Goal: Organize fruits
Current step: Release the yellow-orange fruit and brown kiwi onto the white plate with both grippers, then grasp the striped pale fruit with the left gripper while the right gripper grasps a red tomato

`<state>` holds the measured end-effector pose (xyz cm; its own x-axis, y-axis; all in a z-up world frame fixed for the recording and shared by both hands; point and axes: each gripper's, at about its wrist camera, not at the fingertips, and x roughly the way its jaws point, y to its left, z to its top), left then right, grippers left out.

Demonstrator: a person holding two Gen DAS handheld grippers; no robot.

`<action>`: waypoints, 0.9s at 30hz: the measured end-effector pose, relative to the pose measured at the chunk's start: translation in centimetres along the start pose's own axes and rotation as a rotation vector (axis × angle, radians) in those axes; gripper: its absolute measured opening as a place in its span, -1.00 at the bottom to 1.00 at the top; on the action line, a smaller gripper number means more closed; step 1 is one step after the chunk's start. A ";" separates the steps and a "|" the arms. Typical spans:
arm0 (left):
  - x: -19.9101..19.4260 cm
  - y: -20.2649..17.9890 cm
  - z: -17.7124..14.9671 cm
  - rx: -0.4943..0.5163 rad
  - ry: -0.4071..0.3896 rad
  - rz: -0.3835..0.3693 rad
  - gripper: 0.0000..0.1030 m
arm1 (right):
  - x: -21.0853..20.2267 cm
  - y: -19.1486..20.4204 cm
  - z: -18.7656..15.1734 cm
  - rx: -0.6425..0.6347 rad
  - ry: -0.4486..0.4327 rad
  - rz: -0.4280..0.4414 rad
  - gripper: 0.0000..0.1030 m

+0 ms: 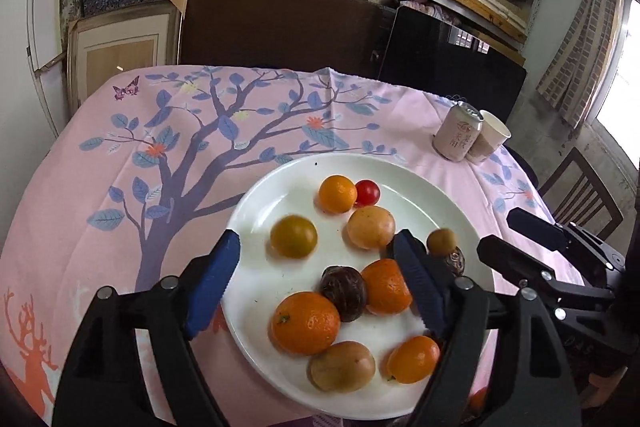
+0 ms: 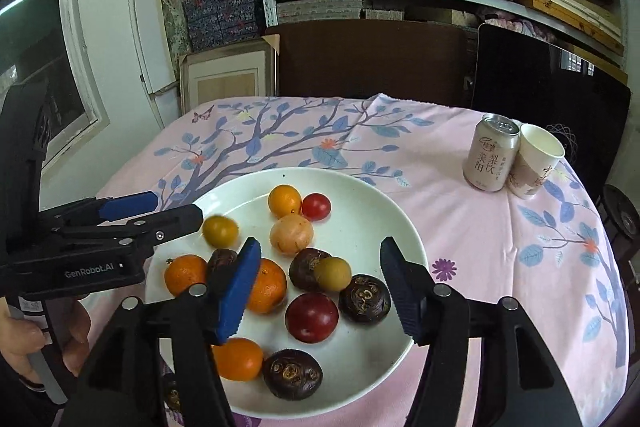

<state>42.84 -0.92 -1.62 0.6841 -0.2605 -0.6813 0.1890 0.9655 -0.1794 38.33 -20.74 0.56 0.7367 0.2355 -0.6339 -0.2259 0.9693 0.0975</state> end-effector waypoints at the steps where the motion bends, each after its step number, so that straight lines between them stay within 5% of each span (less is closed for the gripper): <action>1: -0.5 -0.1 -0.2 0.004 -0.004 0.003 0.50 | -0.6 -0.2 -0.1 0.014 -0.001 0.005 0.22; 5: -4.2 -1.0 -2.6 0.045 -0.012 -0.022 0.50 | -4.4 -0.7 -2.2 0.045 0.004 0.019 0.22; 15: -9.6 -7.0 -15.5 0.329 0.039 0.007 0.50 | -12.1 -2.2 -14.6 0.224 0.001 0.123 0.27; 24: -9.1 -10.2 -19.0 0.346 0.083 -0.028 0.37 | -13.7 -2.3 -19.0 0.235 0.009 0.069 0.27; 27: -8.5 -12.2 -20.1 0.405 0.100 -0.024 0.12 | -13.8 -3.1 -19.7 0.255 -0.001 0.044 0.27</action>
<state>20.61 -10.36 -7.90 0.6079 -0.2614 -0.7498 0.4796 0.8734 0.0843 16.26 -28.41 -6.10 0.7303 0.2779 -0.6241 -0.0896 0.9446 0.3158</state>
